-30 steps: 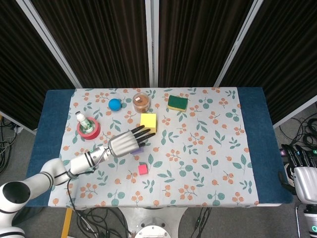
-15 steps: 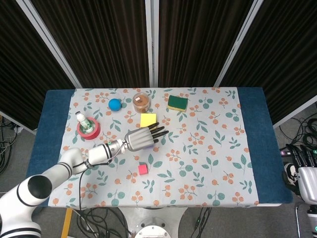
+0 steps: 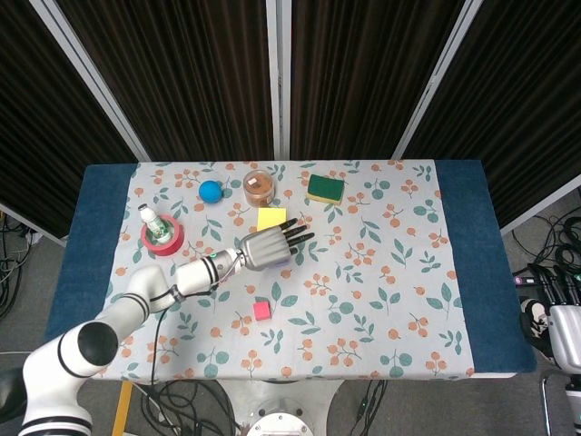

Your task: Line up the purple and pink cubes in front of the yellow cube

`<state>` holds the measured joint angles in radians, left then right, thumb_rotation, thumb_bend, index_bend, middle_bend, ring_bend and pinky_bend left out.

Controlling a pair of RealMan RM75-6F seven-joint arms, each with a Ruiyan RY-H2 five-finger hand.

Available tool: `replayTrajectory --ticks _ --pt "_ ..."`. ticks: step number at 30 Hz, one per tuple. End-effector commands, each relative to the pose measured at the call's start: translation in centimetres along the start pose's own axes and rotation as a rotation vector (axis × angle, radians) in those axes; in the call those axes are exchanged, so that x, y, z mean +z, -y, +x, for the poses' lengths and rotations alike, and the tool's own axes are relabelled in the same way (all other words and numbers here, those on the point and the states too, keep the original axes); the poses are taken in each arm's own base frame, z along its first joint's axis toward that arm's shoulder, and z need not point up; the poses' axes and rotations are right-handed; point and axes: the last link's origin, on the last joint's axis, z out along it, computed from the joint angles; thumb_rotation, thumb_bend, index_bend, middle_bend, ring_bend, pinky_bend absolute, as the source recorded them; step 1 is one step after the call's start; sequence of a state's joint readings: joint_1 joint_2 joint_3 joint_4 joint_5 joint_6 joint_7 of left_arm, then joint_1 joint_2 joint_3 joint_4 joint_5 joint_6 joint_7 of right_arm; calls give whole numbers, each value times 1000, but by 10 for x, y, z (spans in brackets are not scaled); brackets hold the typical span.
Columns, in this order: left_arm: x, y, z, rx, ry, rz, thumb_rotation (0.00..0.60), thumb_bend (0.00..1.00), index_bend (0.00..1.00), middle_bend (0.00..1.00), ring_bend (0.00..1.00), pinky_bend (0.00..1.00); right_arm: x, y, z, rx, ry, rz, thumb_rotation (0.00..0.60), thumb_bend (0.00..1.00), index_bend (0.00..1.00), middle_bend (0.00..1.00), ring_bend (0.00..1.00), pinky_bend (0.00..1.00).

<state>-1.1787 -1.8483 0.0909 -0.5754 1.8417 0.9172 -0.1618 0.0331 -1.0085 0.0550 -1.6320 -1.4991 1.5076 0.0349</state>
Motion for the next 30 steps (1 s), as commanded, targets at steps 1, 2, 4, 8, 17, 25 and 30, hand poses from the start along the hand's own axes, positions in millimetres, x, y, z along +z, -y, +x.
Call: replayTrajectory --ticks 1,2,4,8,17,25,30 --pt "2 0 -1 3 4 0 600 253 447 99 63 130 -1 -1 0 0 0 -2 600 363 7 97 0 102" --pt "2 0 -1 3 5 1 600 253 447 99 63 130 0 -1 0 0 -1 -2 600 363 7 97 0 103" --pt "4 0 -1 8 8 4 600 253 446 99 63 130 -1 -1 0 1 0 -1 600 363 7 97 0 102" --pt "6 2 0 9 9 14 600 240 413 88 63 130 -1 -1 0 1 -2 -3 600 363 6 97 0 102" --pt "-3 6 1 -27 -37 43 600 190 302 69 63 130 -3 -1 2 2 -8 -2 600 363 6 97 0 102" --pt "-26 3 21 -224 -215 93 600 187 294 68 63 130 -5 0 2 2 -11 9 600 364 6 97 0 103" --pt "-11 -13 33 -313 -237 88 600 166 290 69 63 130 -4 3 2 4 -14 19 600 364 6 97 0 102"
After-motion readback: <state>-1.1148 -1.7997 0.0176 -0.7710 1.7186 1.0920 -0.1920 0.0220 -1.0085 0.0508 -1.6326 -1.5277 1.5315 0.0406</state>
